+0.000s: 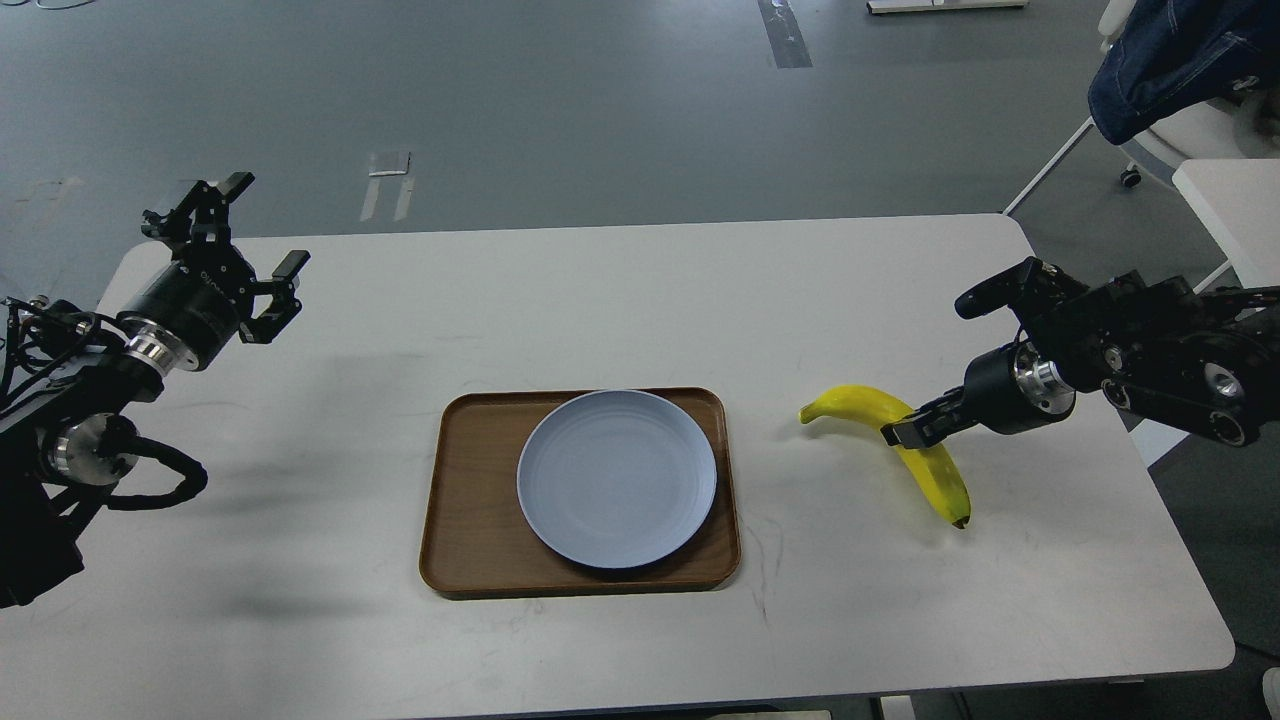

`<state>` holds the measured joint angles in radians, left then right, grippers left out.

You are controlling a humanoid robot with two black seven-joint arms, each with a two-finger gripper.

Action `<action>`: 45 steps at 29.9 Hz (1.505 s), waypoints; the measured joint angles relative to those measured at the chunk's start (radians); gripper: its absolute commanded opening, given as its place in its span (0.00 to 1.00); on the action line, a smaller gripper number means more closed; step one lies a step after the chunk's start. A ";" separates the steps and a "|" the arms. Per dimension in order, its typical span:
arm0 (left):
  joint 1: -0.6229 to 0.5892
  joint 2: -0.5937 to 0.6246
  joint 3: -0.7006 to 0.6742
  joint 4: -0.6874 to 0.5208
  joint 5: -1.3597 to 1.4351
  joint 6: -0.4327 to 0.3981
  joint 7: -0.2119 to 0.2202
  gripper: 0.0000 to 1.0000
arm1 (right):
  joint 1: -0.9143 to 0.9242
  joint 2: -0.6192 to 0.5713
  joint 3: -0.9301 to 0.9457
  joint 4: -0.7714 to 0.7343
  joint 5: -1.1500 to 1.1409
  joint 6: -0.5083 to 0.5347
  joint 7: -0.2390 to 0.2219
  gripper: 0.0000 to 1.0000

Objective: Place banana on plate with both arms
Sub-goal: 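Grasp the banana with the right gripper and lift it toward the plate, then lower the banana onto the plate with the right gripper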

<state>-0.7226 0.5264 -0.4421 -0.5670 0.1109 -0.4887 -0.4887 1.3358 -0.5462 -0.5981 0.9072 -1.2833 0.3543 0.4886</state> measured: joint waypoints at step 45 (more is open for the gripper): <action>-0.003 -0.002 -0.003 -0.001 -0.002 0.000 0.000 0.98 | 0.117 0.546 -0.135 -0.111 0.455 0.017 0.000 0.40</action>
<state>-0.7258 0.5244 -0.4450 -0.5676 0.1088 -0.4887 -0.4887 1.4533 0.0001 -0.7333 0.7965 -0.8285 0.3715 0.4886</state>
